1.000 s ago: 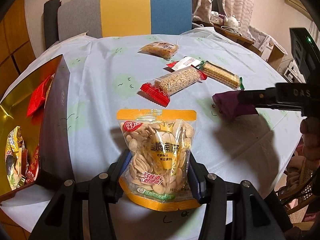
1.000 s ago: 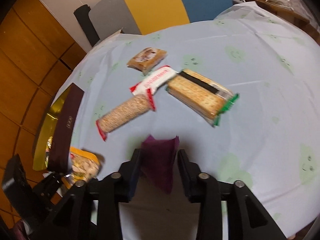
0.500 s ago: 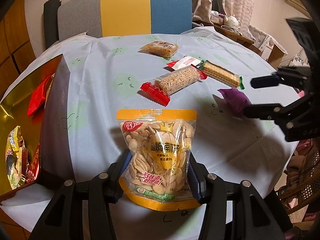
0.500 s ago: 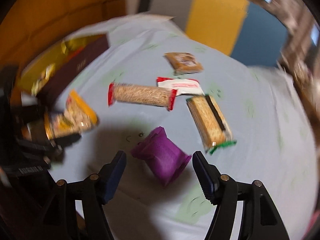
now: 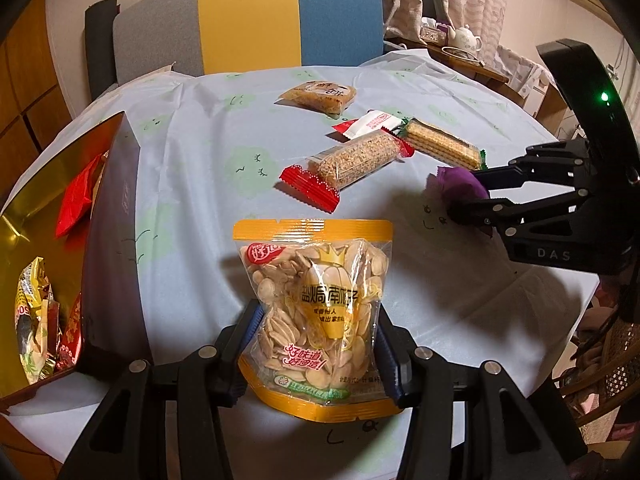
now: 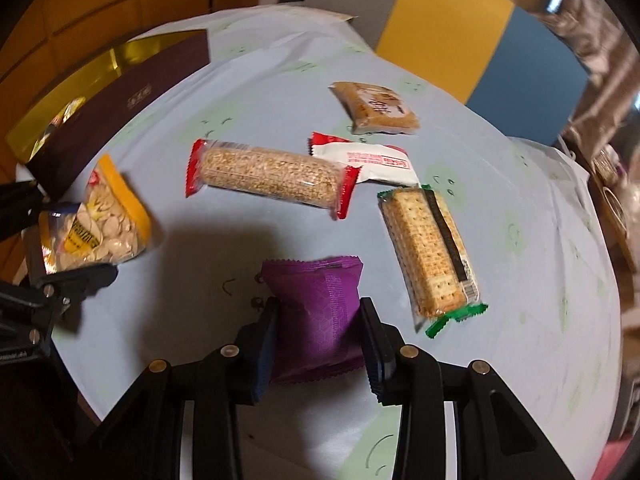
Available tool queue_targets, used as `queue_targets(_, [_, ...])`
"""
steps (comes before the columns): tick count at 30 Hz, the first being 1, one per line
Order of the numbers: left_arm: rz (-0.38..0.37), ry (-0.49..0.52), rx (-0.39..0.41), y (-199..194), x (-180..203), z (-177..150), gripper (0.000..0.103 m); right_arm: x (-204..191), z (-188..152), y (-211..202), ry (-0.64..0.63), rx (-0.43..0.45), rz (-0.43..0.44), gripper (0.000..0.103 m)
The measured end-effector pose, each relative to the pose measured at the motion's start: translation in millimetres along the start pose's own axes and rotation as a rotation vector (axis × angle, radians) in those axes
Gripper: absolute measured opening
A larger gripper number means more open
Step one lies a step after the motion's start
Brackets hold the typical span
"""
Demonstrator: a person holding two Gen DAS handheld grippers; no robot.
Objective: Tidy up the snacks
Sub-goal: 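Carry the seed bag into the gold tray and release it with the left gripper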
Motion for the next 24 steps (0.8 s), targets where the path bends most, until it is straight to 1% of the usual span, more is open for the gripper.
queue_targets(1, [0.001, 0.006, -0.001, -1, 0, 1, 0.051, 0, 0, 0, 0.016, 0.01, -0.004, 0.039])
queue_targets(3, [-0.022, 0.001, -0.004, -5, 0, 3, 0.051, 0, -2, -1, 0.05, 0.021, -0.008, 0.039])
queue_targets(6, [-0.029, 0.0, 0.035, -20, -2, 9, 0.051, 0, -1, 1, 0.079, 0.03, -0.021, 0.039])
queue_targets(9, [-0.064, -0.059, 0.07, -41, -17, 21, 0.051, 1, -2, 0, 0.107, 0.04, -0.025, 0.039])
queue_targets(13, [-0.096, -0.21, 0.096, -63, -63, 39, 0.051, 0, -2, 0, 0.124, 0.052, -0.03, 0.039])
queue_targets(15, [-0.092, -0.3, 0.091, -66, -96, 48, 0.051, 0, -3, -1, 0.134, 0.057, -0.029, 0.039])
queue_targets(17, [-0.06, -0.377, 0.072, -62, -131, 54, 0.051, 1, -3, -2, 0.143, 0.062, -0.028, 0.039])
queue_targets(19, [-0.013, -0.455, 0.044, -52, -169, 56, 0.051, 1, -3, -2, 0.148, 0.065, -0.029, 0.039])
queue_targets(22, [0.032, -0.527, -0.004, -34, -207, 56, 0.051, 0, -3, -1, 0.152, 0.065, -0.034, 0.039])
queue_targets(23, [0.049, -0.549, -0.033, -24, -222, 56, 0.051, 0, -3, -1, 0.154, 0.065, -0.035, 0.039])
queue_targets(24, [0.059, -0.56, -0.048, -19, -229, 55, 0.051, 0, -3, -1, 0.155, 0.065, -0.036, 0.039])
Point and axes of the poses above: each gripper's, at about its wrist camera, not at the fingertips, and y roughly the way its jaws point, x to its right, z to its top, the point moved 4 cm from there along y, roughly the way its jaws point, and after that the axes turned 14 degrees about z, right-handed, at the moved point
